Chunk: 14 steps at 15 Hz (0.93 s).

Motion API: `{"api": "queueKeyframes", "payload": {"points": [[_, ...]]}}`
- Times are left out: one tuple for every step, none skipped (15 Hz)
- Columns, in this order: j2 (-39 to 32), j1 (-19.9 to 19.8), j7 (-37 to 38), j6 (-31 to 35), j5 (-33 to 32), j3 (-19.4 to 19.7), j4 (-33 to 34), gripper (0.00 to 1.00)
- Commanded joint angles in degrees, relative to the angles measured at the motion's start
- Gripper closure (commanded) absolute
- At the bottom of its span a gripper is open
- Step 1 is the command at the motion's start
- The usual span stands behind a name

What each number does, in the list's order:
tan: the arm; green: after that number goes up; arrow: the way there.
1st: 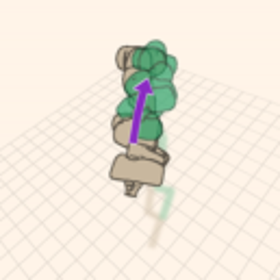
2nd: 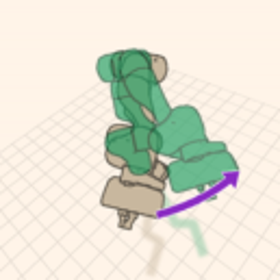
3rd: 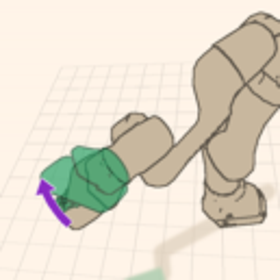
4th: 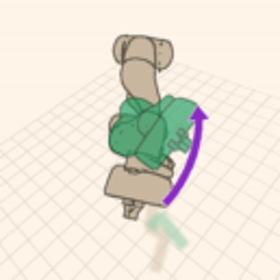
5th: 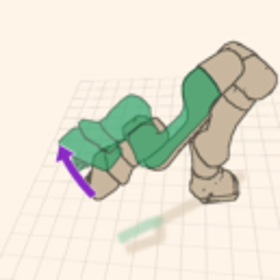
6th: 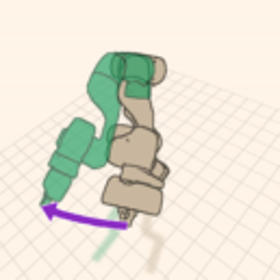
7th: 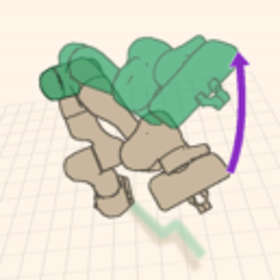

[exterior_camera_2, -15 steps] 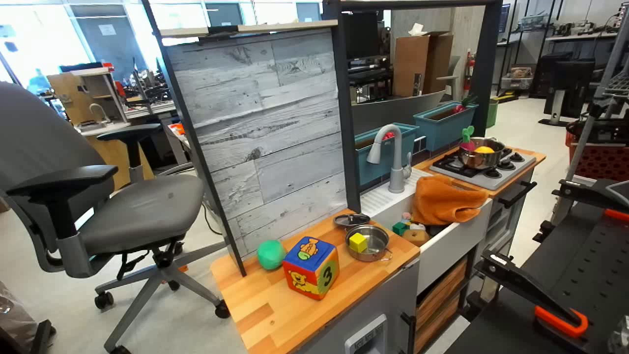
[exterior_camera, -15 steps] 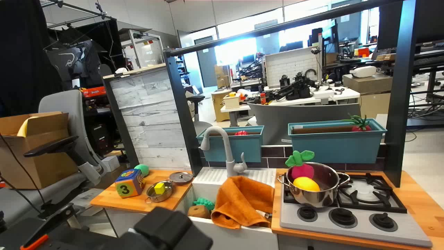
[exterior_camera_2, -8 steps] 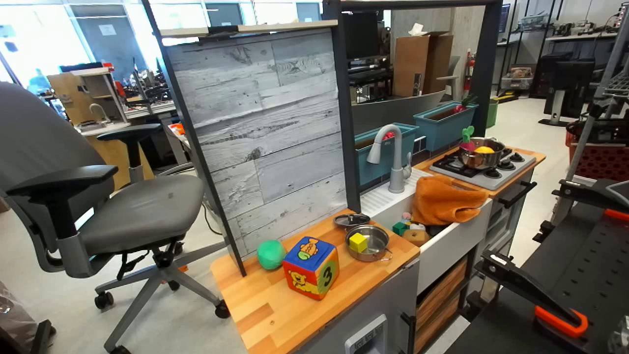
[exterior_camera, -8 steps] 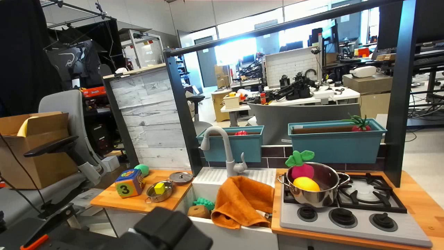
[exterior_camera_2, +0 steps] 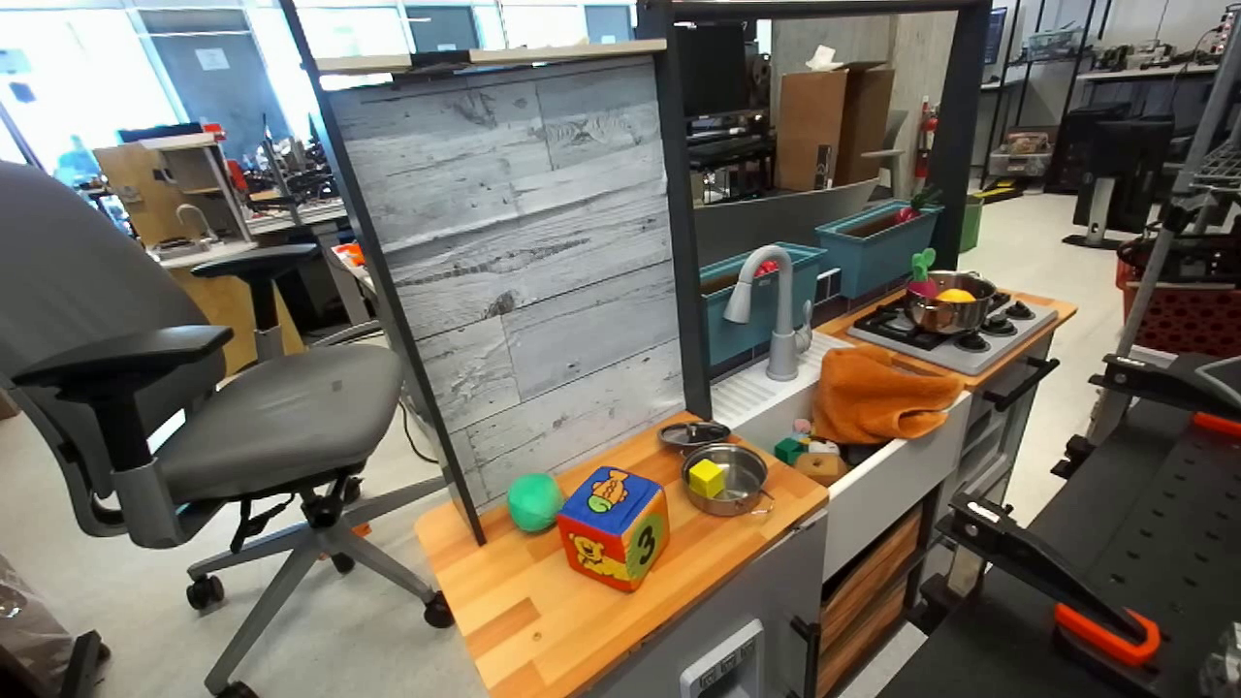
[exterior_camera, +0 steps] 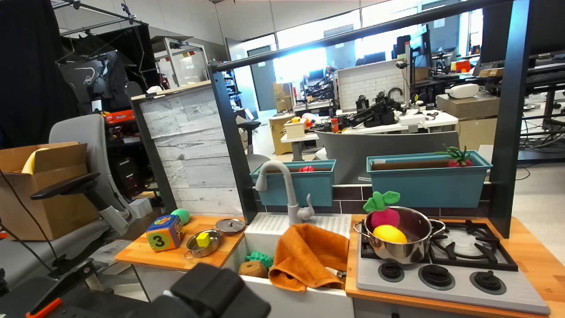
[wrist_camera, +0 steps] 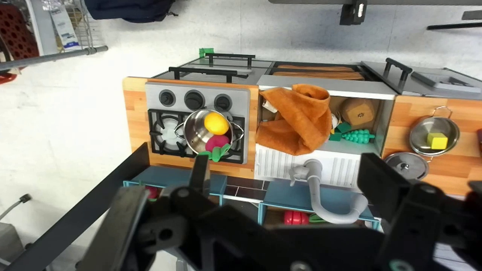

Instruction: Remove the purple plushy from the pot and put it in the sink

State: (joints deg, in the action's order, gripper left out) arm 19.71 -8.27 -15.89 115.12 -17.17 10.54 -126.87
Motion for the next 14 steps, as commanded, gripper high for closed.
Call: {"api": "queueKeyframes", "payload": {"points": [[-6.5,0.3,-2.3,0.9,3.7,1.8,5.2,0.0],[-8.3,0.2,-2.3,1.0,4.5,1.9,6.1,0.0],[-10.2,0.1,-2.5,0.7,5.4,2.0,7.5,0.0],[-12.4,0.1,-3.1,0.4,6.3,2.1,9.0,0.0],[-14.5,0.0,-3.6,-0.1,6.7,2.0,10.6,0.0],[-16.8,-0.3,-3.9,0.3,7.1,2.0,12.1,0.0],[-19.2,-0.5,-3.6,1.0,7.3,1.8,13.9,0.0],[-21.5,-0.8,-3.3,1.0,7.0,1.6,15.5,0.0],[-23.9,-1.0,-2.8,1.4,6.7,1.4,17.2,0.0],[-26.2,-1.2,-2.3,2.4,6.4,1.3,18.6,0.0],[-28.3,-1.3,-2.3,2.9,6.2,1.1,20.0,0.0],[-30.0,-1.4,-1.8,4.6,5.9,0.9,20.7,0.0],[-31.7,-1.5,-1.5,6.0,5.6,0.7,21.7,0.0],[-33.0,-1.5,-1.3,8.2,5.2,0.5,21.6,0.0]]}}
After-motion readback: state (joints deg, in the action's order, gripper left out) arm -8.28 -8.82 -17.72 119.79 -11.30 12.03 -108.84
